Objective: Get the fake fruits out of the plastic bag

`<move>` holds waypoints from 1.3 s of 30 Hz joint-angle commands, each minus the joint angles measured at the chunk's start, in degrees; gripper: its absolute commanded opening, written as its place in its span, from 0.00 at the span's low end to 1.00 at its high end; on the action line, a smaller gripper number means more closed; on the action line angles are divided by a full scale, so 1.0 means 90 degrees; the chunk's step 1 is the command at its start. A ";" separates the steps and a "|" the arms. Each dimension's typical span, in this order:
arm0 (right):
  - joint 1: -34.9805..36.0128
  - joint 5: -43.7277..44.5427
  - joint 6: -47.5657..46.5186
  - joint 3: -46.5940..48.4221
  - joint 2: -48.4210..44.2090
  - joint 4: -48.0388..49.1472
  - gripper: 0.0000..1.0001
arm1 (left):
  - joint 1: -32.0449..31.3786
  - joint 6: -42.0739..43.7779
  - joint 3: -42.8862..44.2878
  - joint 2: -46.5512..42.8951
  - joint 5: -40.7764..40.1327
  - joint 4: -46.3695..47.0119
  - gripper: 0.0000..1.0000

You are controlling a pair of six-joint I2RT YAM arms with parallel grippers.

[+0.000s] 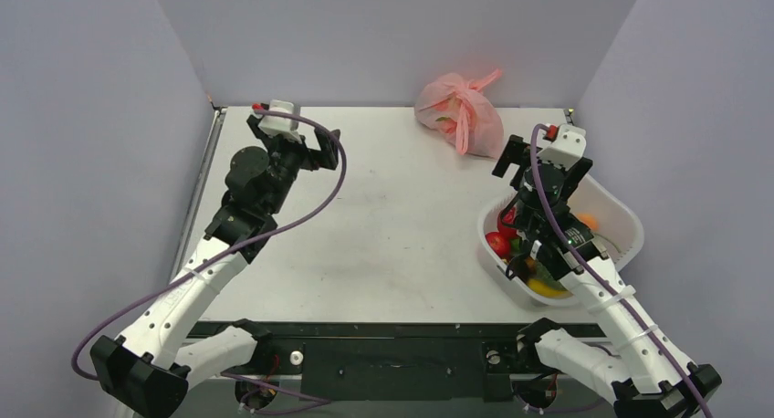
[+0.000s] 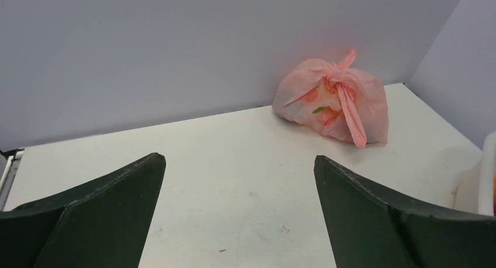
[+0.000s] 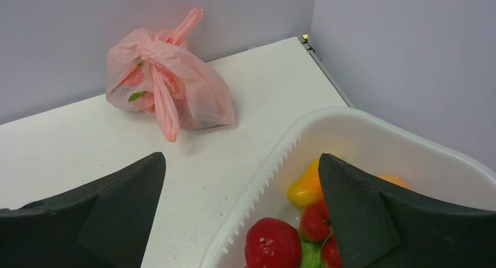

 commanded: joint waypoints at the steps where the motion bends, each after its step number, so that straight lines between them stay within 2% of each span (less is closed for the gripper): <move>1: 0.0122 0.0136 0.0292 0.0192 -0.0002 0.0120 1.00 | -0.0432 0.0976 -0.0622 -0.0465 -0.0531 0.0677 1.00; 7: 0.0216 -0.0070 0.0442 0.0472 0.0343 0.0071 1.00 | -0.0697 0.0813 -0.0959 -0.0673 -0.0918 0.0949 1.00; 15: 0.0203 -0.0279 0.0651 0.0869 0.1299 0.0210 1.00 | -0.0991 0.1192 -0.1029 -0.0406 -0.1382 0.0977 1.00; 21: -0.0029 -0.0351 0.0537 0.1603 0.2506 0.0468 1.00 | -0.0991 0.1266 -0.1073 -0.0245 -0.1730 0.1070 1.00; 35: -0.1217 -0.2239 0.0352 0.3953 0.5663 0.0442 0.96 | -0.0981 0.1404 -0.1078 0.0041 -0.1570 0.1104 1.00; 39: -0.1306 -0.2167 -0.0008 0.4867 0.6516 0.0179 0.97 | -0.0979 0.1406 -0.1068 0.0099 -0.1513 0.1074 1.00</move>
